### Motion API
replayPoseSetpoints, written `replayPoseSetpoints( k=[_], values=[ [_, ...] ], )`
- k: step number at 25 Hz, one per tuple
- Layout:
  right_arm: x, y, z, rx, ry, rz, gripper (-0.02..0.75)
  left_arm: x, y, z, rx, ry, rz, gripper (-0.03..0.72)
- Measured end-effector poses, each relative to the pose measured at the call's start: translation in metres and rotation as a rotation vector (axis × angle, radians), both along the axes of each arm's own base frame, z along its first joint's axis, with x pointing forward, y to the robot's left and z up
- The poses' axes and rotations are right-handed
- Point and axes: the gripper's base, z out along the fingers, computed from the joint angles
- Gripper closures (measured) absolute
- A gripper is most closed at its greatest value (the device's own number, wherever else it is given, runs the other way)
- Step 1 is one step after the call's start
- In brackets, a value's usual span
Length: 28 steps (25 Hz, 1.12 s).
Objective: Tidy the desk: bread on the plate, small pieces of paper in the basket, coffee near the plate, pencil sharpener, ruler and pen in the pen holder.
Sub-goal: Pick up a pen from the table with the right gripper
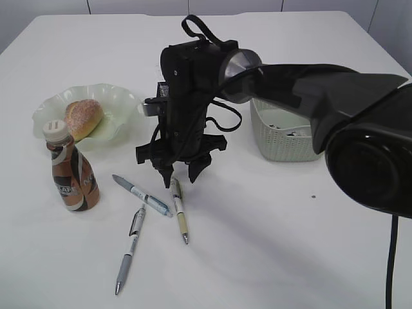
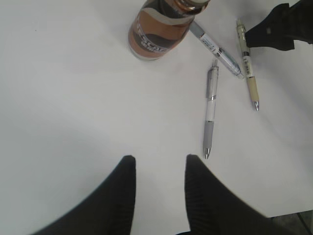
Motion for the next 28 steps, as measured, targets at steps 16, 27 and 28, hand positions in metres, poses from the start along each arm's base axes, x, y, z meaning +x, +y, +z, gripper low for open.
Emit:
replayPoseSetpoints(
  k=[16, 27, 28],
  values=[
    [0.0, 0.002, -0.024, -0.024, 0.034, 0.003, 0.441, 0.0, 0.0, 0.0, 0.0, 0.0, 0.0, 0.434],
    [0.001, 0.002, -0.025, -0.021, 0.033, 0.0, 0.616, 0.0, 0.0, 0.0, 0.0, 0.0, 0.0, 0.434],
    [0.001, 0.002, -0.025, -0.021, 0.033, 0.0, 0.622, 0.0, 0.0, 0.0, 0.0, 0.0, 0.0, 0.434]
  ],
)
